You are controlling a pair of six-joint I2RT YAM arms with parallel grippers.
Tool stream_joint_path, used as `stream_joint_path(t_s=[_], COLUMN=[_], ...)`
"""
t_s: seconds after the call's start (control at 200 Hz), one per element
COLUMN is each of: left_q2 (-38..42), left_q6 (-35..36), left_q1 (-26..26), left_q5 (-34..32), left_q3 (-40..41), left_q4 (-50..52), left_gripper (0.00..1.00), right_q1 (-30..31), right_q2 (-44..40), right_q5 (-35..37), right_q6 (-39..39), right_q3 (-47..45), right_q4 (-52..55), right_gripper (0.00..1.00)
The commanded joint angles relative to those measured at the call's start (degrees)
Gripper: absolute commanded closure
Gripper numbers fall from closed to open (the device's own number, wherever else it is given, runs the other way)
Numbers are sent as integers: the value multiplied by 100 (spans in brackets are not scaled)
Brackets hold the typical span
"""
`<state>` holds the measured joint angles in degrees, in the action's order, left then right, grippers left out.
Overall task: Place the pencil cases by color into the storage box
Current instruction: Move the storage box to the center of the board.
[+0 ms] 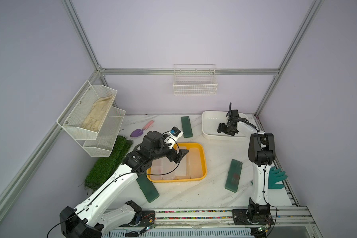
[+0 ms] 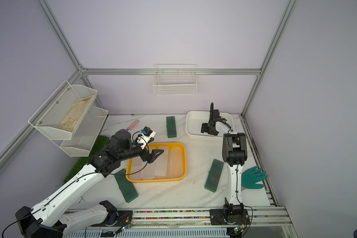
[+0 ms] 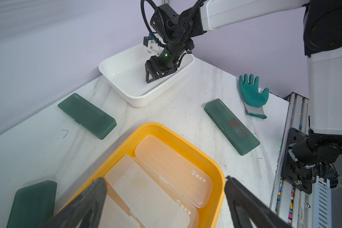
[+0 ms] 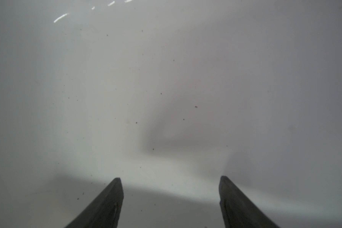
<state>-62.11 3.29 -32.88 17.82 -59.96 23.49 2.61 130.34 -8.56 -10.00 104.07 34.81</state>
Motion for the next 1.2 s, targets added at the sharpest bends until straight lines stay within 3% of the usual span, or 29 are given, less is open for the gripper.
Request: stream_joint_path(t_s=[0.0, 0.795, 1.195], left_q2=[-28, -308, -232], left_q6=[190, -29, -160], left_q1=[-77, -131, -130], left_q5=[54, -28, -18], left_q3=[106, 72, 121], left_q4=[-283, -450, -469], left_gripper=[6, 6, 5], right_q1=[-24, 152, 529], right_q2=[54, -1943, -2331], right_q5=[-137, -616, -1218], right_q6=[354, 979, 1446], right_q3=[266, -1767, -2287], right_q4=[545, 652, 665], right_gripper=[22, 23, 23])
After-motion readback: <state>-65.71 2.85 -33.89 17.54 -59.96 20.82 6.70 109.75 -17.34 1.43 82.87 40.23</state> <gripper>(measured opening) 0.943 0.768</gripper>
